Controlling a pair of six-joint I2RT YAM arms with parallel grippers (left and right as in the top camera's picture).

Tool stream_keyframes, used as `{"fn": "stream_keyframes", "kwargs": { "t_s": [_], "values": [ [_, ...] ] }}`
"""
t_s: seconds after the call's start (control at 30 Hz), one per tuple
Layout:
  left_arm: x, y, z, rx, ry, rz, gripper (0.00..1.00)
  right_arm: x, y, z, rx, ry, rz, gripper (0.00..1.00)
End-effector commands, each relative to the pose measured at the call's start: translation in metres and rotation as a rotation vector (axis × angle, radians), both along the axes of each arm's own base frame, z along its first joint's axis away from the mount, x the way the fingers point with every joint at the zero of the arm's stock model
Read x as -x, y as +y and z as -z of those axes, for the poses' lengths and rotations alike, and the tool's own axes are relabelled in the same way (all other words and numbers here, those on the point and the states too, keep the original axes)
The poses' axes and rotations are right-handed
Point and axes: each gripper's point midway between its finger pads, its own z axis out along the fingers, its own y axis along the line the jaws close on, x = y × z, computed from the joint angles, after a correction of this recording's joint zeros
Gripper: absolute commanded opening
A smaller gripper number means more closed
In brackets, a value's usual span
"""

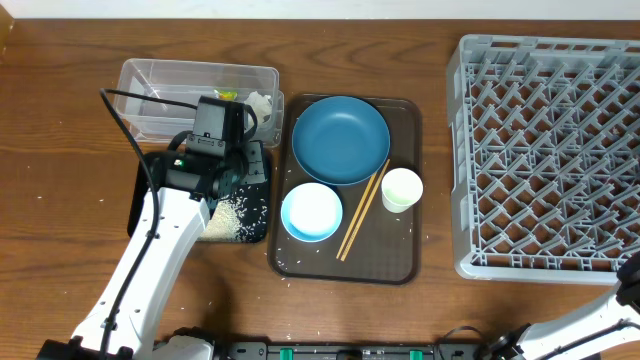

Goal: Sort waste into correct bins and load items into the dishwasher rack
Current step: 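Place the pink cup into the dish rack with the right gripper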

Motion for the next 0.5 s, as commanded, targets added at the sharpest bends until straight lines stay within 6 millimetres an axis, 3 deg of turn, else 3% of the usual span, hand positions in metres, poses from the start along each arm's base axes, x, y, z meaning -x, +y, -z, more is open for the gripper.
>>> {"fn": "stream_keyframes", "kwargs": {
  "t_s": [0.0, 0.13, 0.23, 0.47],
  "values": [
    [-0.001, 0.002, -0.002, -0.017, -0.007, 0.004, 0.52, -0.005, -0.006, -0.010, 0.023, -0.034, 0.010, 0.99],
    [0.000, 0.000, -0.002, -0.008, -0.006, 0.011, 0.58, -0.009, -0.002, -0.010, 0.003, -0.055, 0.000, 0.99],
    [0.000, -0.004, -0.002, 0.015, -0.004, 0.025, 0.59, -0.024, 0.013, -0.015, -0.064, -0.138, -0.038, 0.99],
    [0.001, -0.009, -0.002, 0.036, 0.000, 0.037, 0.59, -0.072, 0.072, -0.051, -0.154, -0.332, -0.249, 0.97]
  ]
}}
